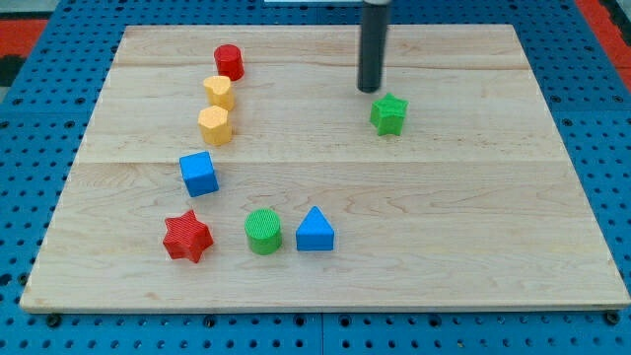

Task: Move the green star to the right of the triangle

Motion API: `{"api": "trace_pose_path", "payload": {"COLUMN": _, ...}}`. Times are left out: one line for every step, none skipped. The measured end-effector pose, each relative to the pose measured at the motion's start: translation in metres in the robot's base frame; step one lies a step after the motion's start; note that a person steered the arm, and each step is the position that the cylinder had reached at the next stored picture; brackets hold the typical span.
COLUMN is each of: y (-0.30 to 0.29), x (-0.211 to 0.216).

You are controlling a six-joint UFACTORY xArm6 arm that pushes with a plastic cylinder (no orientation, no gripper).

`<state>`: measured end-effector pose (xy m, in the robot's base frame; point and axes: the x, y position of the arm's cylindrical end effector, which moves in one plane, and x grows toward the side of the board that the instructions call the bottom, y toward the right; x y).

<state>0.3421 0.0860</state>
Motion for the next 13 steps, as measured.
{"api": "trace_pose_path", "payload": {"y": 0.055, "x": 0.029}}
{"api": "trace_pose_path", "payload": {"y": 0.063, "x": 0.019}}
{"api": "trace_pose_path", "payload": {"y": 0.057, "x": 0.019}}
{"api": "trace_pose_path", "payload": {"y": 0.051, "x": -0.003}}
{"api": "trace_pose_path", "payload": {"y": 0.017, "x": 0.048}}
{"api": "trace_pose_path", "payload": {"y": 0.014, "x": 0.09}}
{"api": "trace_pose_path", "payload": {"y": 0.03, "x": 0.116}}
{"api": "trace_pose_path", "payload": {"y": 0.019, "x": 0.047}}
{"api": "trace_pose_path", "payload": {"y": -0.007, "x": 0.067}}
{"api": "trace_pose_path", "payload": {"y": 0.02, "x": 0.138}}
{"api": "trace_pose_path", "payload": {"y": 0.057, "x": 0.145}}
{"api": "trace_pose_path", "payload": {"y": 0.06, "x": 0.12}}
{"api": "trace_pose_path", "payload": {"y": 0.023, "x": 0.104}}
